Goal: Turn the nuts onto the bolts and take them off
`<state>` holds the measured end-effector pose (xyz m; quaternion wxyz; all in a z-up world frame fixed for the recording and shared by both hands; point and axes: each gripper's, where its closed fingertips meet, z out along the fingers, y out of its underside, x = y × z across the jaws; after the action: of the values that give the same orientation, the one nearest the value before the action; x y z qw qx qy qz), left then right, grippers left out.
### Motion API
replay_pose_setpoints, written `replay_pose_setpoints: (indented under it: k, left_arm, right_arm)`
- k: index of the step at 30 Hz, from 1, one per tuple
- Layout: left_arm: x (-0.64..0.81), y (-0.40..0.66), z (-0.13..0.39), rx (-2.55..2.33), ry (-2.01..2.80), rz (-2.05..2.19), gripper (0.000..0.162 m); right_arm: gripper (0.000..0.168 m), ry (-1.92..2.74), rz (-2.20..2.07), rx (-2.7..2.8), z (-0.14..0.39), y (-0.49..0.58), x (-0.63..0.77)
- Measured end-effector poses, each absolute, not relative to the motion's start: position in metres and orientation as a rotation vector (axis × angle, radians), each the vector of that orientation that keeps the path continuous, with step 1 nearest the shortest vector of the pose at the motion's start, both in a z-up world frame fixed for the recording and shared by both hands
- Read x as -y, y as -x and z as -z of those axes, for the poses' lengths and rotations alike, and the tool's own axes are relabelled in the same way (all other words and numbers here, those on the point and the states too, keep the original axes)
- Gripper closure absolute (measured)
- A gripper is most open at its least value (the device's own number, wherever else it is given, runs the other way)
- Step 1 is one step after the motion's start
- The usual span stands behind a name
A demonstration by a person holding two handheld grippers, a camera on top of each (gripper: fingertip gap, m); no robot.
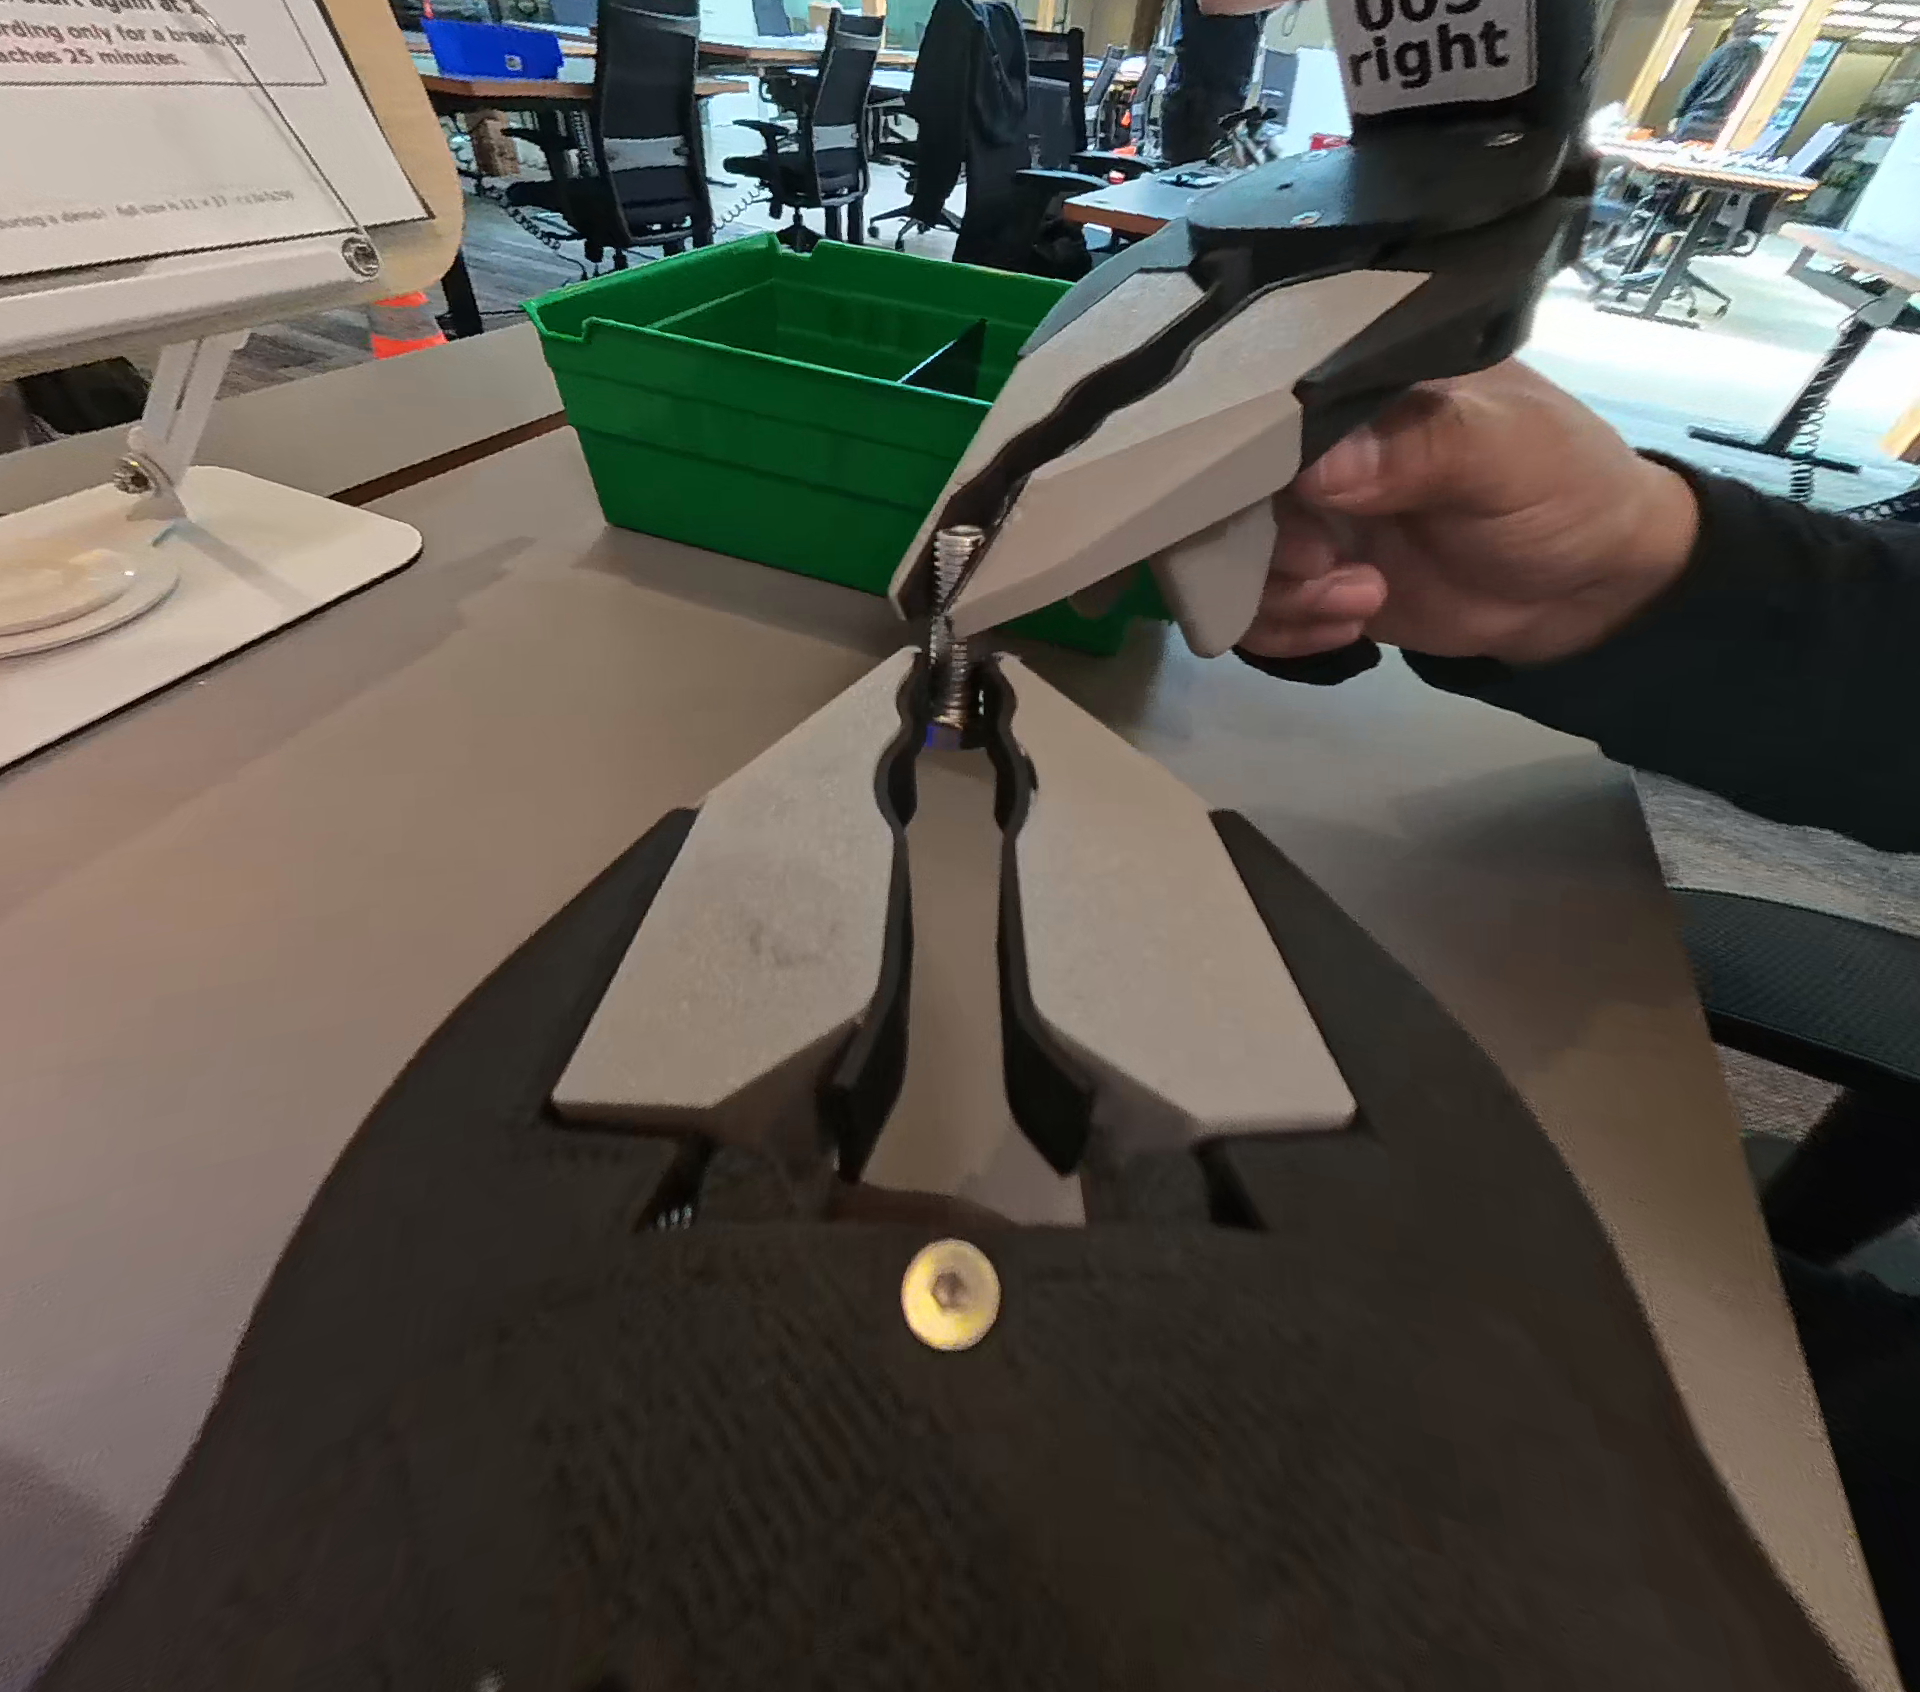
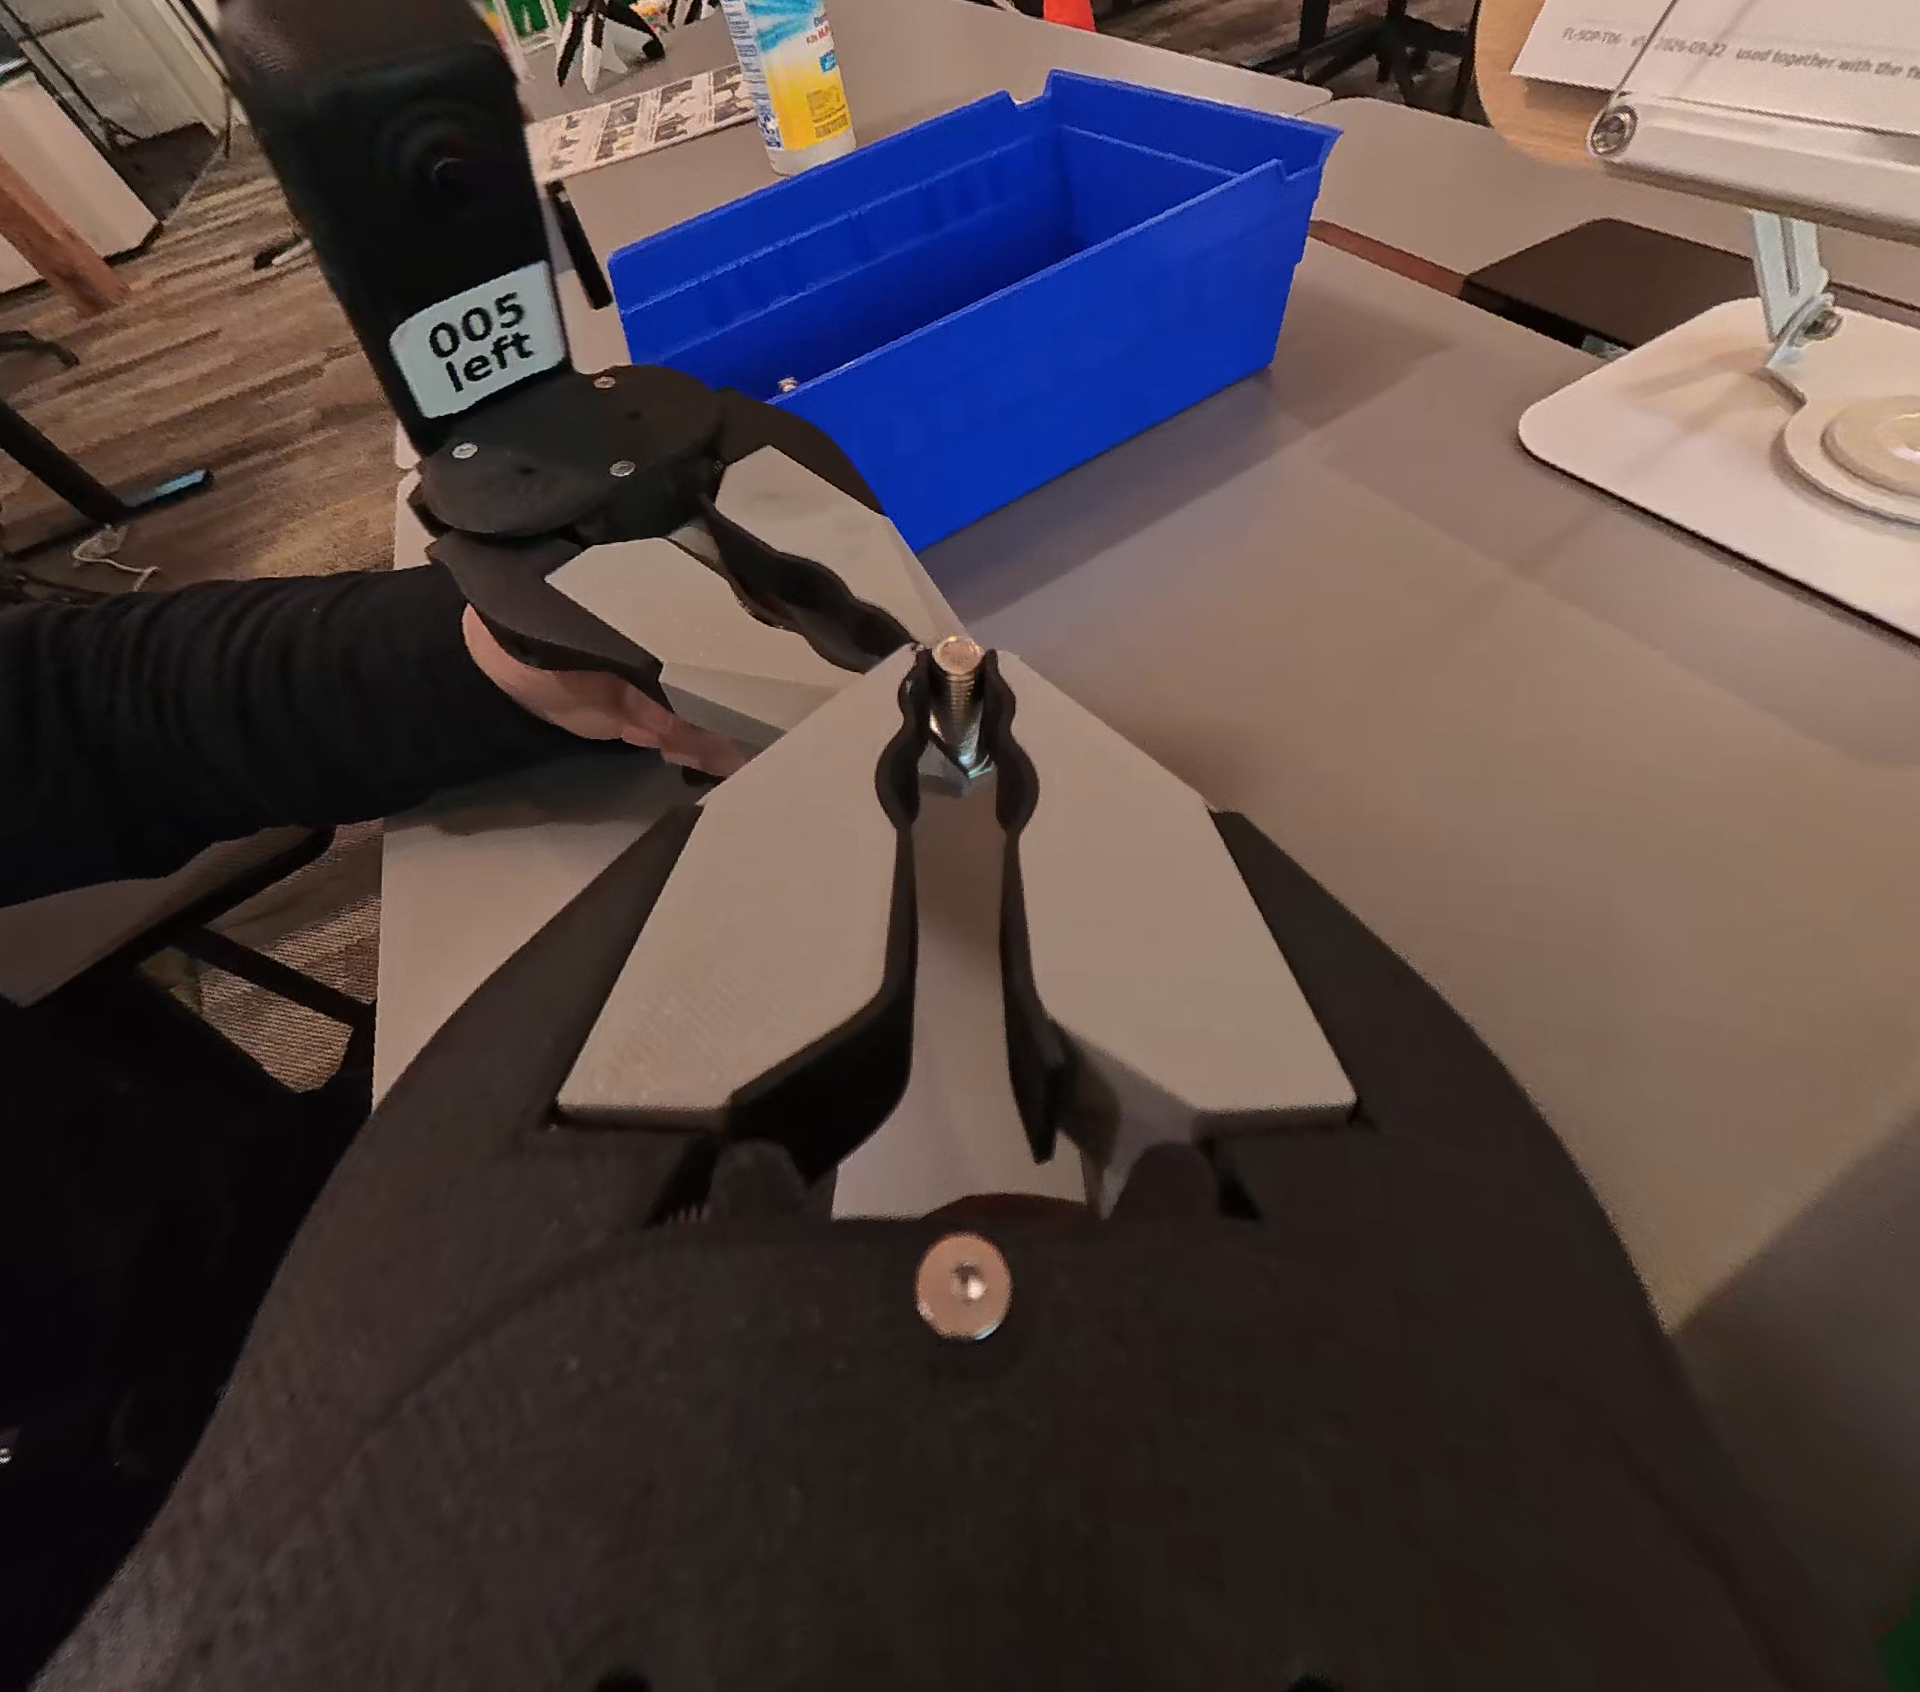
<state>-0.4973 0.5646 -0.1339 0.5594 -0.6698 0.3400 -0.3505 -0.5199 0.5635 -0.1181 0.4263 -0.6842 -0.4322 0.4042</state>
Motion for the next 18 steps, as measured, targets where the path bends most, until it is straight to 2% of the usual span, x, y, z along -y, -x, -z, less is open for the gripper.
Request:
replay_pose_setpoints:
  k: [6,10,14,18]
  left_arm:
    - [-0.568,0.504,0.125,-0.738,1.560,0.857,0.151]
    - [-0.571,0.507,0.127,-0.724,1.580,0.848,0.151]
    - [-0.572,0.504,0.137,-0.750,1.613,0.833,0.153]
    - [-0.572,0.502,0.141,-0.768,1.626,0.817,0.154]
  right_arm:
    - [0.162,1.731,-0.934,1.002,0.109,0.505,-0.582]
    - [0.162,1.691,-0.812,0.843,0.061,0.460,-0.623]
    - [0.162,1.721,-0.413,0.689,0.027,0.379,-0.700]
    - [0.162,1.884,-0.184,0.603,0.058,0.318,-0.762]
